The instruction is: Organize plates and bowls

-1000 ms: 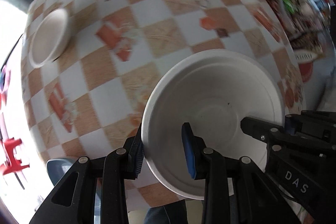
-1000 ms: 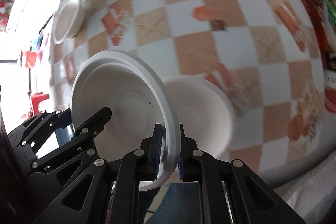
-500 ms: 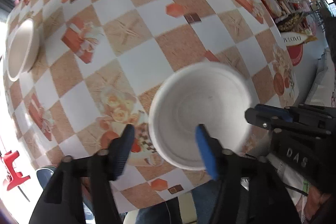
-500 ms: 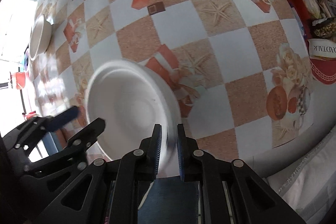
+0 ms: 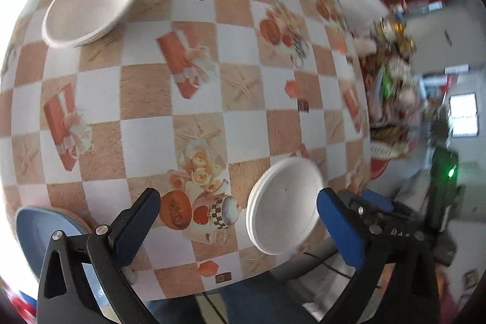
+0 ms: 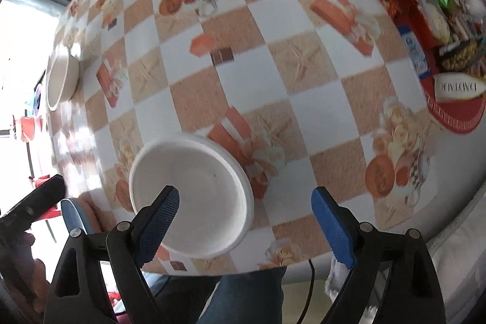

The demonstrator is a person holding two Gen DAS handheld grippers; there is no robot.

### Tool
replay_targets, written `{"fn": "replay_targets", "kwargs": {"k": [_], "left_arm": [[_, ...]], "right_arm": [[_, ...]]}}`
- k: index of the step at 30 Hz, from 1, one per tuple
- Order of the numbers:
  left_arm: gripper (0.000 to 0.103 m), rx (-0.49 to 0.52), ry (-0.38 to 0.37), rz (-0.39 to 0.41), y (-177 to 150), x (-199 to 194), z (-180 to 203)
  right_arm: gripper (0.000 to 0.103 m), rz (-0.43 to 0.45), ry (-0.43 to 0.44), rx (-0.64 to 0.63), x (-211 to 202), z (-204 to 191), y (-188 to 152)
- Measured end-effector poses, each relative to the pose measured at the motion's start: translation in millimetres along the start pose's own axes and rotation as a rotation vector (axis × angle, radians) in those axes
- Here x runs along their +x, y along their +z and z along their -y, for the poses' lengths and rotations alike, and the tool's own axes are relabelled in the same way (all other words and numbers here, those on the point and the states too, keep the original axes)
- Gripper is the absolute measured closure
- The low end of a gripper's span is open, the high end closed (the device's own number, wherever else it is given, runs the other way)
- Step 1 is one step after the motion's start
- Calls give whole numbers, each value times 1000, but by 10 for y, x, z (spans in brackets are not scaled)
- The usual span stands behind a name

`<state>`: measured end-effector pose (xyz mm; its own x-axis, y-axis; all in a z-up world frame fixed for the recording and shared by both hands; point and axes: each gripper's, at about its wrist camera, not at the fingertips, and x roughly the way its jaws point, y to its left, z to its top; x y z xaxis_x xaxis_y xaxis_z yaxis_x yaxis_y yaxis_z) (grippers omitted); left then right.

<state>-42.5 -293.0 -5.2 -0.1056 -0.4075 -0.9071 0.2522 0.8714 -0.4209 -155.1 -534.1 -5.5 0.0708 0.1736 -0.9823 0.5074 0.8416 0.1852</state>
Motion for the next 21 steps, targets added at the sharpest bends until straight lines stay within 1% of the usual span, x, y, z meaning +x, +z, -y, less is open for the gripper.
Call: {"fn": "replay_targets", "kwargs": {"k": [2,6,11,14,18,21], "left_arm": [[0,-52,-15,6,24,-45,-129],[0,-100,9,13,22,-103,-303],[0,-112,90,15,-2,-171,-457],[0,-118,112,26,41,-239,-526],[0,-135,144,75,195,-405,-618],[0,-152,194,118,324,-520,-683]], "right_arm": [[0,27,-4,-30,-45,-82,14],[0,21,9,-77,-74,-279,47],[0,-13,18,-118,55,-587,82],[0,-14,29,-144,49,-754,142],[0,-7,39,-186,0,-993,278],[0,-3,51,-219,-41,-1197,424]]}}
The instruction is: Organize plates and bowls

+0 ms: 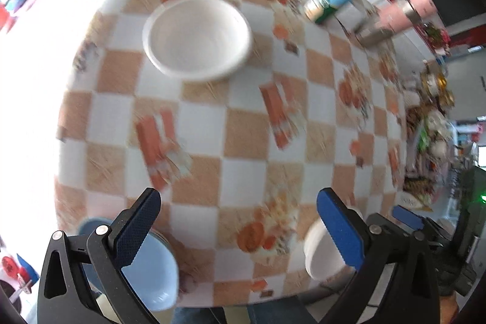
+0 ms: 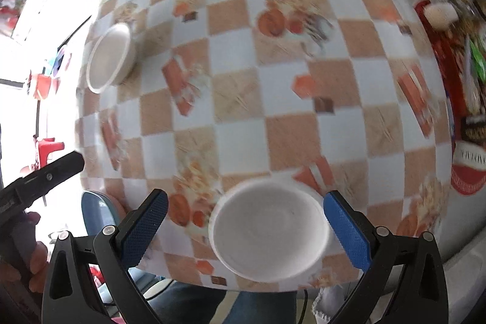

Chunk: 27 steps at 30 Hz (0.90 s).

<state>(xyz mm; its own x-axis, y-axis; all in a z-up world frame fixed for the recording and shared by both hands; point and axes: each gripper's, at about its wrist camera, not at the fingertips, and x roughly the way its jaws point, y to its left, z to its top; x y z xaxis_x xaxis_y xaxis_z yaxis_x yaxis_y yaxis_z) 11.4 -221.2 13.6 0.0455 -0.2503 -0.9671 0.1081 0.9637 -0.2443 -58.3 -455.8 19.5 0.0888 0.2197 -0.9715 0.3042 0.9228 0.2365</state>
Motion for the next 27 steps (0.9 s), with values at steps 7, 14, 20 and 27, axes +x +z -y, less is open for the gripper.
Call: {"fn": "replay_targets", "kwargs": {"k": [7,14,20,27], "left_arm": [[0,-81,89,44,396,39,-238],[0,-165,138,66,807,229,-613],[0,-209,210,103,1091,413,-840],[0,-171,285,118,1381,650,-887]], "right_arm": [[0,7,14,-66,18,-403,493],[0,-5,17,-93,252,-742,996],[0,-29,7,-115,653,-993,1337],[0,-27,26,-110,1008,-1165,1620]]}}
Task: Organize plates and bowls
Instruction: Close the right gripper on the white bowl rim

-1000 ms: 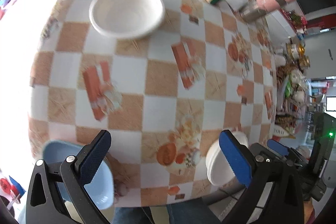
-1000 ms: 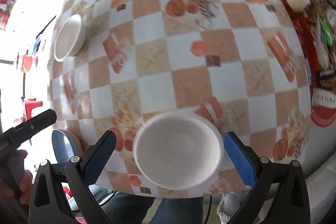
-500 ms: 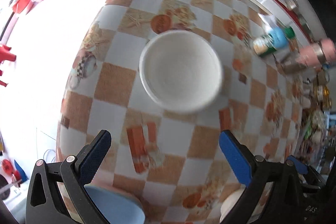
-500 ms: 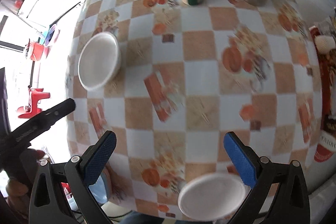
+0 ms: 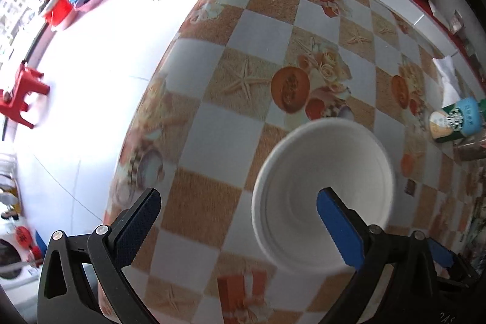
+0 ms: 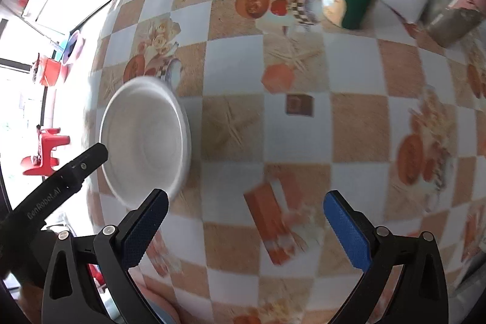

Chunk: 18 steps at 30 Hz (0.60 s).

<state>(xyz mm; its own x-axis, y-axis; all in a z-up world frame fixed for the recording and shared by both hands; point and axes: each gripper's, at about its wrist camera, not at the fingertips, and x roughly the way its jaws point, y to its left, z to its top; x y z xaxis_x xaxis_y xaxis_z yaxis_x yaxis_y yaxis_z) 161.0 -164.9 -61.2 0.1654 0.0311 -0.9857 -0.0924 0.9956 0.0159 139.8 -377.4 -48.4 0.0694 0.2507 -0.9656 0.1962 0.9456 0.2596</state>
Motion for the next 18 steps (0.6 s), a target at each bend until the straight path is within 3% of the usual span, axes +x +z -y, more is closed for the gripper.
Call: {"fn": "replay_targets", "kwargs": {"k": [10,17,18], "left_arm": [[4,123,92,11,186,306,203],[26,141,48,-69,255,551,277],[28,146,40,-70,262,552,288]], "right_arm": [[0,-14,-44,-61,354,-99,202],[0,-4,-74,-112,486,-223,253],[4,-2,-64,-109,495,-262,244]]}}
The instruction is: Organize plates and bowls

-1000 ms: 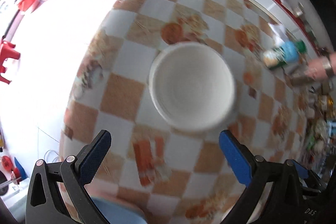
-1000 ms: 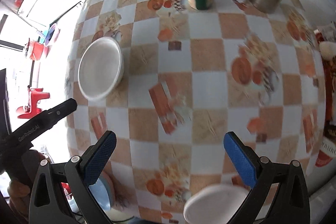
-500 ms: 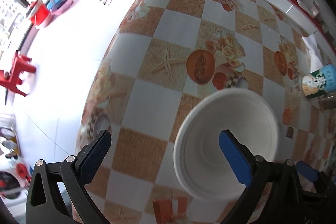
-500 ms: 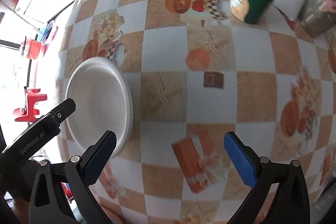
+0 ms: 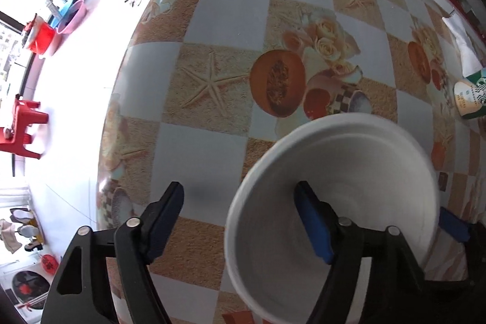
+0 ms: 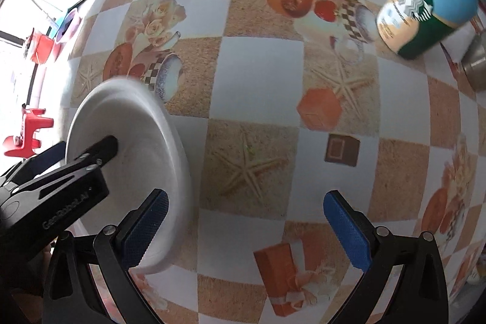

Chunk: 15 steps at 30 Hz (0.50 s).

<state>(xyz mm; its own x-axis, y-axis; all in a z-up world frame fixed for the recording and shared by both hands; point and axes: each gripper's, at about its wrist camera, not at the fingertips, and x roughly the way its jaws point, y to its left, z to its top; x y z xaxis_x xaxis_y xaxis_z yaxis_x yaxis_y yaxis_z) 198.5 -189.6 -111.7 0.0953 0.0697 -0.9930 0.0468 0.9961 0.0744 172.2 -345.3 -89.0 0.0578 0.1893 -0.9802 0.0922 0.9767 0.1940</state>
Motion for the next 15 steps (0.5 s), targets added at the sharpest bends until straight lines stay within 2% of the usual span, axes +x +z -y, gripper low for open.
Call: {"fn": "replay_targets", "kwargs": {"k": [1,2,4,5,6,7,8,9,12,15], "left_arm": [[34,10,-8,0,5,-4,18],[40,29,-16,0,8,-16,48],[48,66,-18,3,12,-30,123],[56,77,-19,5,9,-36,155],[60,89,-23,7,4,-41,192],[64,94,-28,7,-3,-43,216],[64,92,-32,4,-8,-38,227],[64,94,-33,-1,-22,-32,243],[64,117,-34,-8,-109,-37,327],[64,155,-28,-3,-347,-87,471]], "right_arm": [[15,0,13,1,-1,-15,-2],[19,8,-4,-7,-14,-48,-3],[45,29,-7,-32,-51,-111,0],[52,30,18,-41,-64,-153,6],[65,22,48,-43,-62,-174,11],[76,11,73,-44,-53,-190,15],[83,-1,102,-33,-38,-188,13],[87,-15,129,-17,-22,-174,5],[88,-28,129,-23,-18,-129,-70],[88,-61,140,-24,8,-60,-260]]}}
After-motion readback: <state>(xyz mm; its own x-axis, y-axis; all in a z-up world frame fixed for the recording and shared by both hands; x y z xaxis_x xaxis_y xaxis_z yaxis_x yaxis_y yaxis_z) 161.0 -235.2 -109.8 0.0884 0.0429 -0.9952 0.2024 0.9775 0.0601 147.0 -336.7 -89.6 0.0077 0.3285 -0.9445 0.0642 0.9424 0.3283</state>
